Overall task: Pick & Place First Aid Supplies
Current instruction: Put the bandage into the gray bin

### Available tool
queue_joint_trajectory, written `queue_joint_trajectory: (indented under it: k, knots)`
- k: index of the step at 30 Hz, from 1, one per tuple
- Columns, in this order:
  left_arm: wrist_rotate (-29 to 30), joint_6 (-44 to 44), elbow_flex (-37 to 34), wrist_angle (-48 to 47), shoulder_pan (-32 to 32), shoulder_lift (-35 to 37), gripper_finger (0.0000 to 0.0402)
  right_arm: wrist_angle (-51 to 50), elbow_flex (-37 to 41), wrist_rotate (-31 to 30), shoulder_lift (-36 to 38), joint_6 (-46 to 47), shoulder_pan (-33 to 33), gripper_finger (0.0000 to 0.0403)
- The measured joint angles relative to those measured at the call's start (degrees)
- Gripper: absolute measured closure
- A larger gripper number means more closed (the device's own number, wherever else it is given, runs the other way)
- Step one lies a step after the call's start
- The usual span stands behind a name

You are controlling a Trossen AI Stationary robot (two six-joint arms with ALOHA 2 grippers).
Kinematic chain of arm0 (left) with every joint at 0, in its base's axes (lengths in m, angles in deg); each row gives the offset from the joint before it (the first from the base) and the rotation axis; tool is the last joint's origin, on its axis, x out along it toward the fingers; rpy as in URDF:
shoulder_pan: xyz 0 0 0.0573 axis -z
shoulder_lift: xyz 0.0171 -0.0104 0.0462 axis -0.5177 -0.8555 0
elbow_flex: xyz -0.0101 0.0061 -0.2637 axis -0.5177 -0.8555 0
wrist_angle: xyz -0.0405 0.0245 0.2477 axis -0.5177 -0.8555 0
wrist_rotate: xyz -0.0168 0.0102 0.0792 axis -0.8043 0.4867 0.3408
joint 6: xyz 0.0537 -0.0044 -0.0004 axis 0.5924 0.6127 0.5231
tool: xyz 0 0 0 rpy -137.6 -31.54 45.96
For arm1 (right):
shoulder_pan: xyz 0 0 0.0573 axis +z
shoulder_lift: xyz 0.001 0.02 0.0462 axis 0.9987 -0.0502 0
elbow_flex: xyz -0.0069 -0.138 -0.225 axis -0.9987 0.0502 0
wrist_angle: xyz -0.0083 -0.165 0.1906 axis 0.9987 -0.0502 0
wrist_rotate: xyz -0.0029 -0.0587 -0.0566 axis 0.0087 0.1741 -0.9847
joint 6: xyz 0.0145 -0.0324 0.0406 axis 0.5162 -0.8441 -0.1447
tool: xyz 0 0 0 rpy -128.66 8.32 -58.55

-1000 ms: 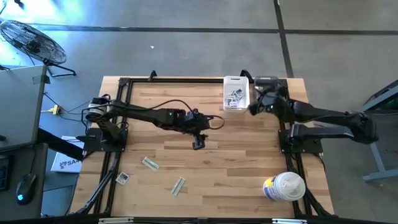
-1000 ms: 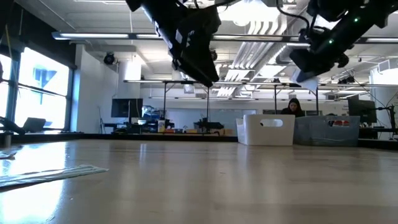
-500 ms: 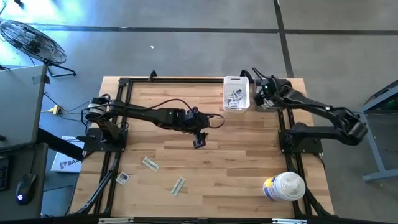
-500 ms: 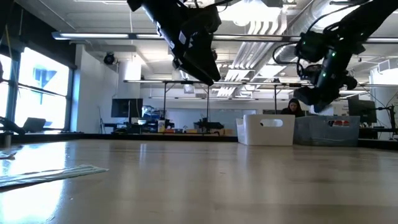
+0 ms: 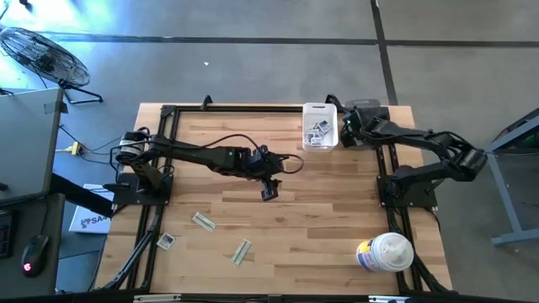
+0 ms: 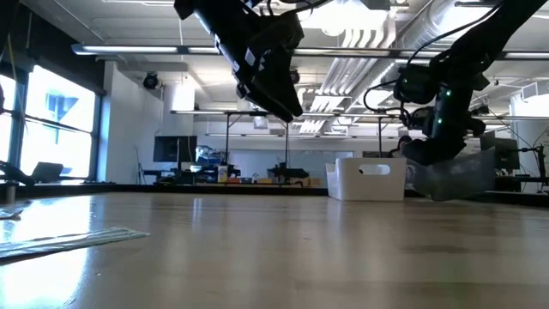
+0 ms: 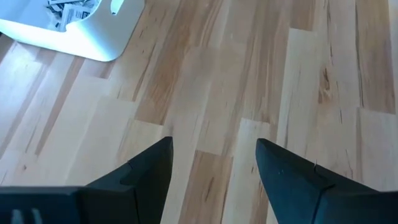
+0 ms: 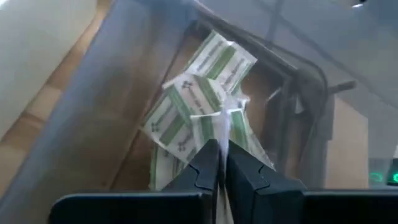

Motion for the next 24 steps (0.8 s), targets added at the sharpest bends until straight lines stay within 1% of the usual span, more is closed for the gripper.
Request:
queue_joint_trajectory:
  k: [3, 8, 14, 17, 21, 24]
  knots:
    - [0.0, -0.21, 0.0, 0.04, 0.0, 0.0, 0.0174, 0.83, 0.02, 0.65, 0.05, -0.24, 0.0, 0.0376]
    - [0.0, -0.29, -0.02, 0.16, 0.0, 0.0, 0.0174, 0.71, -0.01, 1.21, 0.34, -1.29, 0.02, 0.0334]
    - [0.0, -0.24, -0.02, 0.54, 0.0, 0.0, 0.0174, 0.68, 0.01, 4.51, 4.37, -1.73, 0.89, 0.0291]
    - [0.0, -0.24, -0.02, 0.7, 0.0, 0.0, 0.0174, 0.84, 0.01, 6.3, 7.59, -2.19, 1.79, 0.028]
    - [0.02, -0.25, -0.04, 0.33, 0.0, 0.01, 0.0174, 0.88, 0.01, 8.82, 12.21, -2.05, 3.52, 0.028]
    - [0.04, -0.96, -0.11, -2.98, 0.02, 0.69, 0.0174, 1.19, 0.01, 11.48, 15.94, -2.05, 5.69, 0.0281]
